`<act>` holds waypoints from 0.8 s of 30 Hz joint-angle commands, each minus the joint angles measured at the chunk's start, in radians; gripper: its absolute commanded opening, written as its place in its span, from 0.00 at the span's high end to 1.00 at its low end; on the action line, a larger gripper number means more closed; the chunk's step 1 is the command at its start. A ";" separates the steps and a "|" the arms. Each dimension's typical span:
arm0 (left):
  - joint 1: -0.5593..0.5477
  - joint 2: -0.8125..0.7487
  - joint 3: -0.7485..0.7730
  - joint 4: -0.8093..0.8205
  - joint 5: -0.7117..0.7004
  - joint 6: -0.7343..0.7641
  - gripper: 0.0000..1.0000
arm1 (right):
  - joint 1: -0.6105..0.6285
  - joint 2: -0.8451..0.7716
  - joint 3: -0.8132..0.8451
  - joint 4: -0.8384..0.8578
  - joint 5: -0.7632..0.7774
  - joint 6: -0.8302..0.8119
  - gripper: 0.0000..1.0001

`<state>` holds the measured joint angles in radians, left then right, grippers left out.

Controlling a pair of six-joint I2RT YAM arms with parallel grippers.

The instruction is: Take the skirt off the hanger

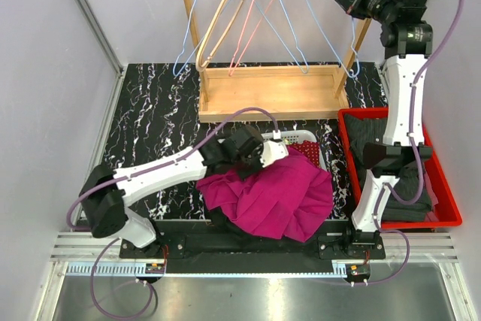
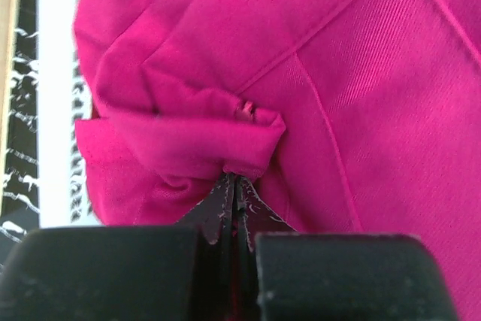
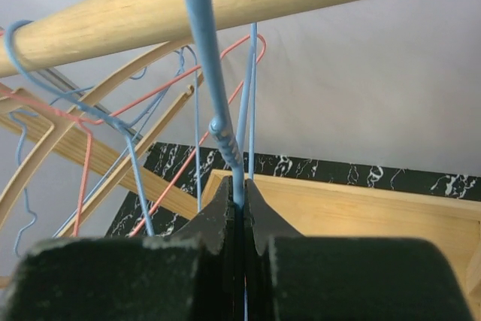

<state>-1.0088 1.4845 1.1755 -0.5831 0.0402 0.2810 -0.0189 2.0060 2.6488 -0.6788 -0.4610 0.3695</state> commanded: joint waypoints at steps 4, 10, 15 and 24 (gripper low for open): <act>-0.056 0.169 0.024 0.025 -0.071 0.049 0.61 | 0.063 0.097 0.126 0.010 0.065 -0.069 1.00; -0.056 0.171 0.050 0.011 -0.122 0.060 0.15 | 0.073 0.132 0.161 0.002 0.079 -0.095 1.00; -0.056 0.102 0.085 0.000 -0.198 0.049 0.01 | 0.096 0.143 0.146 -0.045 0.094 -0.132 1.00; -0.054 -0.095 0.329 -0.083 -0.267 0.070 0.01 | 0.145 0.014 -0.056 -0.085 0.258 -0.225 0.36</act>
<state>-1.0554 1.5185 1.3651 -0.6571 -0.2100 0.3477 0.1013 2.1197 2.6785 -0.7334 -0.2996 0.2131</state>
